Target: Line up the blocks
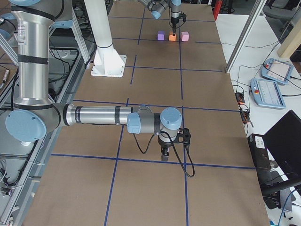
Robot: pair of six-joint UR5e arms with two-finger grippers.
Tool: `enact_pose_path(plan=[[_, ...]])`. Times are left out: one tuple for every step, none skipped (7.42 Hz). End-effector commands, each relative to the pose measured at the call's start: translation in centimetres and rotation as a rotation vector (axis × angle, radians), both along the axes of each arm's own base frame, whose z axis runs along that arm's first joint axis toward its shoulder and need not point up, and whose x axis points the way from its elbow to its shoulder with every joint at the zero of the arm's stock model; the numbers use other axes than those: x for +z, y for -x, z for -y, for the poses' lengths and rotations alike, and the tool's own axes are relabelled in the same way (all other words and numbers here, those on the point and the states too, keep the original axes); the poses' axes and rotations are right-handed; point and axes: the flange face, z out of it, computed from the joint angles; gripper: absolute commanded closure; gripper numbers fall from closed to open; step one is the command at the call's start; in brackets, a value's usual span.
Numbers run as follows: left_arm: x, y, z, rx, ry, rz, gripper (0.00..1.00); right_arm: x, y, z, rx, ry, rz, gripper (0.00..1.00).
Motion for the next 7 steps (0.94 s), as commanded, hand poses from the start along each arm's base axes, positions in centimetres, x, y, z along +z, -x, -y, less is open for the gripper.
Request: enact_pose_path(plan=[[-5.2, 8.6, 0.3, -0.021, -0.073, 0.012, 0.00, 0.0, 0.1, 0.0, -0.001, 0.000, 0.000, 0.00], [-5.6, 11.7, 0.6, 0.015, -0.098, 0.055, 0.00, 0.0, 0.1, 0.0, -0.001, 0.000, 0.000, 0.00], [-4.4, 15.1, 1.7, 0.057, -0.145, 0.093, 0.00, 0.0, 0.1, 0.0, -0.001, 0.000, 0.000, 0.00], [-2.1, 19.2, 2.0, 0.068, -0.167, 0.126, 0.00, 0.0, 0.0, 0.0, 0.000, 0.000, -0.001, 0.00], [2.4, 23.7, 1.4, 0.099, -0.153, 0.126, 0.00, 0.0, 0.0, 0.0, 0.000, 0.000, 0.000, 0.00], [7.1, 28.9, 1.9, 0.136, -0.139, 0.100, 0.00, 0.0, 0.1, 0.0, -0.001, 0.000, 0.000, 0.00], [11.1, 31.5, 1.6, 0.165, -0.115, 0.076, 0.00, 0.0, 0.1, 0.0, -0.001, 0.000, 0.000, 0.00]])
